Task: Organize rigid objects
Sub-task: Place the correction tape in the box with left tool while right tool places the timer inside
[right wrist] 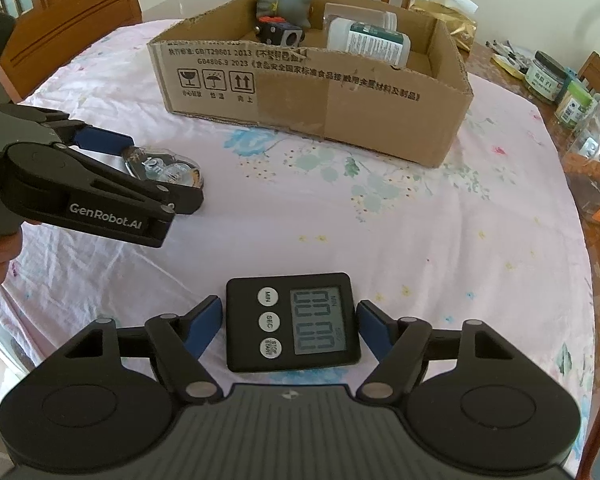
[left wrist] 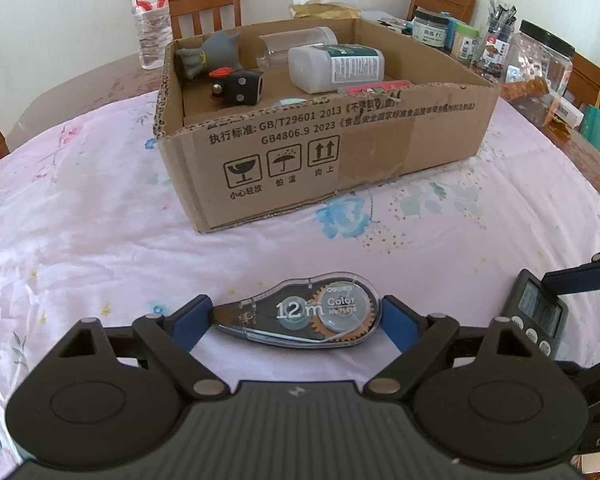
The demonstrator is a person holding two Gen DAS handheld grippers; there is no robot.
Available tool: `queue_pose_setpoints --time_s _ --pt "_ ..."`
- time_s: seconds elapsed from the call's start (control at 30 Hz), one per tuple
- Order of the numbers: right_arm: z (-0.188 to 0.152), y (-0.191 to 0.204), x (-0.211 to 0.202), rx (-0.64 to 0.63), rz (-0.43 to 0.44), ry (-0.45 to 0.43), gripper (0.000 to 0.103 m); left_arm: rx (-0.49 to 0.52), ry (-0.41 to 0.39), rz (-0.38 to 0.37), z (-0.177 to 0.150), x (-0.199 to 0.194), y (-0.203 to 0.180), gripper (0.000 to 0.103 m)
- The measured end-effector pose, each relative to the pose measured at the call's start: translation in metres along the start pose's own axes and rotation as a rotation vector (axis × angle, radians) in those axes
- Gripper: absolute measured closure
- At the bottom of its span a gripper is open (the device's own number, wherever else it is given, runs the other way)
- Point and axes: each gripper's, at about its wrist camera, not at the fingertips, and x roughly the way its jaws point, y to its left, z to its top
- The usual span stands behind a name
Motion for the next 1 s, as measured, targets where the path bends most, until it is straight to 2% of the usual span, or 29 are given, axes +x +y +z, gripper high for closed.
queue_pose_setpoints --time_s 0.23,0.57,0.83,1.0 --pt "0.002 0.0 -0.003 -0.024 -0.01 0.011 0.028 0.044 0.027 -0.025 0.004 -0.002 0.001 0.014" --pt "0.015 -0.014 -0.023 -0.096 -0.023 -0.006 0.028 0.136 0.036 -0.063 0.022 -0.033 0.007 0.014" --pt "0.042 -0.025 -0.049 -0.161 -0.008 -0.078 0.028 0.162 -0.055 -0.072 0.064 -0.068 0.013 0.014" --pt "0.07 -0.035 -0.06 -0.176 0.008 -0.138 0.028 0.153 -0.135 -0.036 0.098 -0.059 0.016 0.014"
